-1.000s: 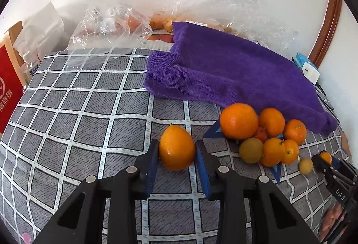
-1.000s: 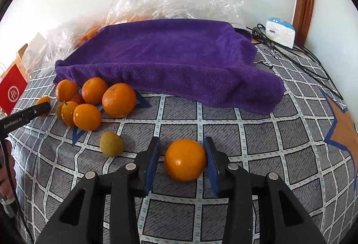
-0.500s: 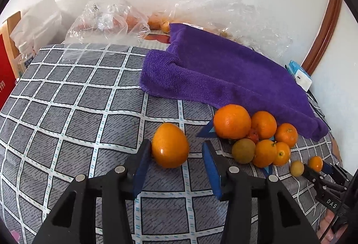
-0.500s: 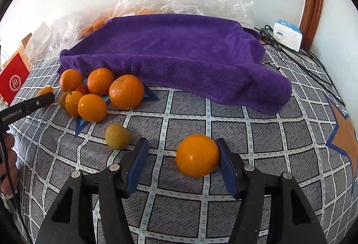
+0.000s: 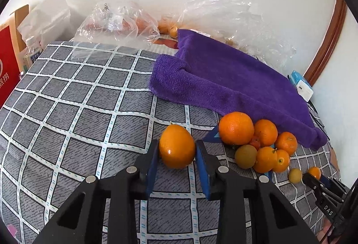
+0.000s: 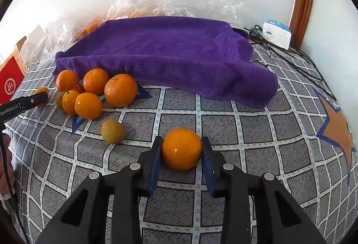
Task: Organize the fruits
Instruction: 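Lift the left tool's orange toward the purple towel while the right tool carries its orange there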
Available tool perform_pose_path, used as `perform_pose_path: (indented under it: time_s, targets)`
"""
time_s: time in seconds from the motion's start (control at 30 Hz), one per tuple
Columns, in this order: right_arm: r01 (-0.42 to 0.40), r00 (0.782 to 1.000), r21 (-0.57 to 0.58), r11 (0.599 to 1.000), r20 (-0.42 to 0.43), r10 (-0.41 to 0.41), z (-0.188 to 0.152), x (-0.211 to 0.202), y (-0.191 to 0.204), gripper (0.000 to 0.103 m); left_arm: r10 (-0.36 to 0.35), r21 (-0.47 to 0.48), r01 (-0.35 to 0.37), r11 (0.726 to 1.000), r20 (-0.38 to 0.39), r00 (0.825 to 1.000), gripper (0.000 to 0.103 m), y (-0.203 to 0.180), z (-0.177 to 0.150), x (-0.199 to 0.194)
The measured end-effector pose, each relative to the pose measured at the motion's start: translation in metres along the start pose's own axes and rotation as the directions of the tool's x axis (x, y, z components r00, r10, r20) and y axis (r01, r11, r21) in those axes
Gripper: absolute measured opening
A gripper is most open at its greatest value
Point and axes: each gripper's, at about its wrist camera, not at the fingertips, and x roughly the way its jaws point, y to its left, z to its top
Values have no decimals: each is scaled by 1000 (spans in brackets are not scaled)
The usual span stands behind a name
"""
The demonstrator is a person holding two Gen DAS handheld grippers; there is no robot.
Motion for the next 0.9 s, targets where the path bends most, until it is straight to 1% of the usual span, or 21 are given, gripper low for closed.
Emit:
perform_pose_path:
  time_s: [0.1,0.3,0.4,0.53,0.6,0.7,0.83,0.9]
  targets:
    - [-8,1000,23,1000,3,7,0,-5,-4,33,-4,12,4,1000,26,1000,31,-3,0,-4]
    - [-3,999,40,999,46,2,6,-21,-5,33,-5,16,4,1000,86,996,31,-5,1,-16]
    - [-23,998,63,998,58,20,10,-29,-8,33,-4,19,3,1000,92,996,31,-6,4,-18]
    - [-21,998,73,997,60,17,20,-34,-9,33,0,-29,3,1000,96,995,31,0,11,-28]
    - [-12,998,74,997,64,7,26,-36,-9,33,-6,-30,9,1000,101,995,31,-1,19,-38]
    - [-11,998,86,996,66,5,38,-37,-10,33,1,2,-1,1000,142,990,31,-8,34,-55]
    - [-2,997,93,996,77,-5,57,-36,-9,33,23,9,-25,1000,144,989,31,-19,61,-64]
    - [-3,996,102,995,85,-6,66,-36,-9,33,14,8,-16,1000,152,988,31,-24,72,-66]
